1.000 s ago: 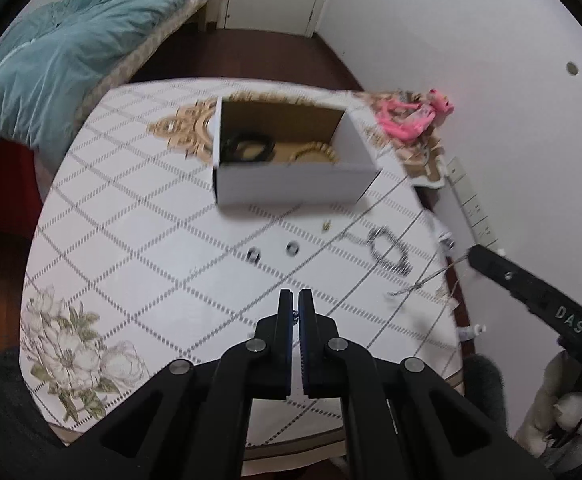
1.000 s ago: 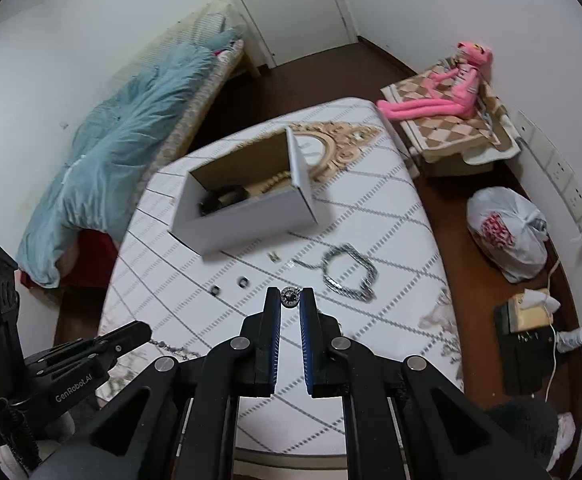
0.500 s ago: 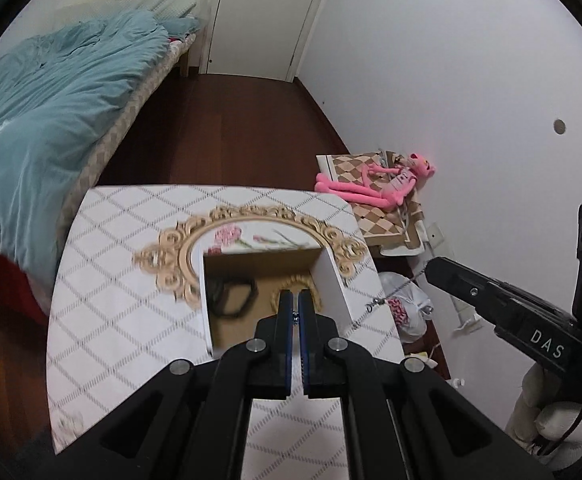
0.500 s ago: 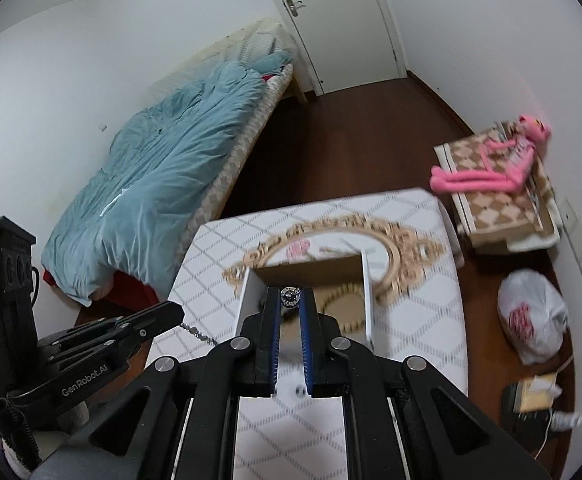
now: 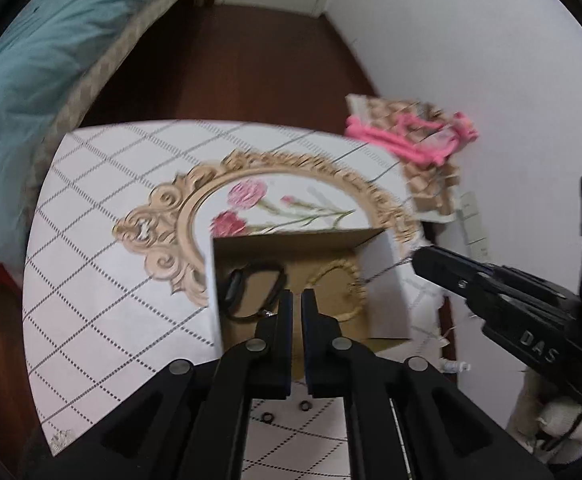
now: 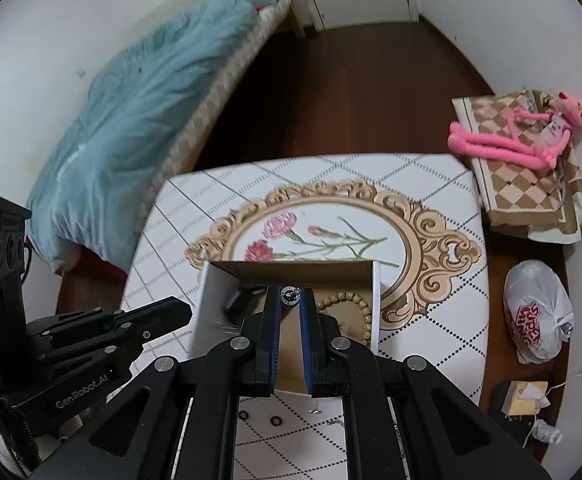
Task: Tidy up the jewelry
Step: 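Lower the silver chain into the box with the left tool while the right tool drops the pendant there, then withdraw both tools toward the thick silver chain bracelet and black rings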
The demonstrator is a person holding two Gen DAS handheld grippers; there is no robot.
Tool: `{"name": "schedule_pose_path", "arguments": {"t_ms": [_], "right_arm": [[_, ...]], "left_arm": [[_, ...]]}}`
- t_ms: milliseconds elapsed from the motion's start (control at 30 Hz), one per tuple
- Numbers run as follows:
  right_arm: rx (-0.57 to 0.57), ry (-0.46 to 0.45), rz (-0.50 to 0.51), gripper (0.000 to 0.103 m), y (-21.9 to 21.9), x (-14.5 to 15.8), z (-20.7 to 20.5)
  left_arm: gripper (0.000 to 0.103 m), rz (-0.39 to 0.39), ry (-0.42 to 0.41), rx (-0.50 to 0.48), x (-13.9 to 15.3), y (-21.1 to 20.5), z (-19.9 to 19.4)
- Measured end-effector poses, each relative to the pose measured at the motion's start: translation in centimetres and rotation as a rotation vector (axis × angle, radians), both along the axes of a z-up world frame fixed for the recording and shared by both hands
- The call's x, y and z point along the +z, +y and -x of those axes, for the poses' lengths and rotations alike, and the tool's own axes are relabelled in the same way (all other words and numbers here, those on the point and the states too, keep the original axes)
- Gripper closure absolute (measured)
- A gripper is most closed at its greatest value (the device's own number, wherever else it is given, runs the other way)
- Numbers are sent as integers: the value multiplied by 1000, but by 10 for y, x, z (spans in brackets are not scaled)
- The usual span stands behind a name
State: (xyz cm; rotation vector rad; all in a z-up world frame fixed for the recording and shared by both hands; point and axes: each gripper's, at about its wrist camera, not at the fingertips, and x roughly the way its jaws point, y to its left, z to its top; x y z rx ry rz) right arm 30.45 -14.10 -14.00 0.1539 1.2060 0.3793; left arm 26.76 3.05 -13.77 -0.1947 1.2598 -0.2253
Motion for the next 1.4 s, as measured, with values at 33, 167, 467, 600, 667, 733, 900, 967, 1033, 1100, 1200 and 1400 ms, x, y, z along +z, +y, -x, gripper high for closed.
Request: {"name": "schedule_pose_path", "arguments": {"t_ms": [33, 167, 467, 600, 667, 733, 900, 967, 1033, 1100, 1200, 1400], "right_arm": [[1, 19, 7, 93, 0, -6, -4], [12, 91, 39, 81, 0, -26, -14], [-4, 89, 117, 41, -6, -32, -9], [-37, 71, 232, 12, -7, -39, 3], [-53, 69, 283, 12, -8, -46, 8], [-66, 64, 328, 6, -9, -53, 15], [-97, 35, 382, 4, -11, -59, 29], [-102, 30, 382, 4, -12, -58, 33], [-105, 20, 379, 4, -12, -54, 37], [-109, 7, 374, 4, -11, -49, 41], [-114, -18, 363, 4, -10, -37, 50], [-126, -101, 351, 4, -6, -2, 74]], "left_arm": [[98, -19, 21, 8, -6, 0, -3], [97, -99, 43, 36, -16, 3, -9], [17, -185, -32, 89, -14, 17, -4], [0, -228, -46, 103, -17, 17, 2], [0, -266, -50, 109, -21, 16, 6], [0, -281, -48, 116, -24, 17, 9], [0, -288, -47, 121, -29, 15, 20], [0, -291, -49, 122, -29, 14, 24], [0, -292, -52, 126, -26, 13, 28], [0, -292, -66, 130, -21, 13, 33], [0, -292, -101, 135, -7, 12, 43], [0, -294, -183, 148, 25, 9, 67]]}}
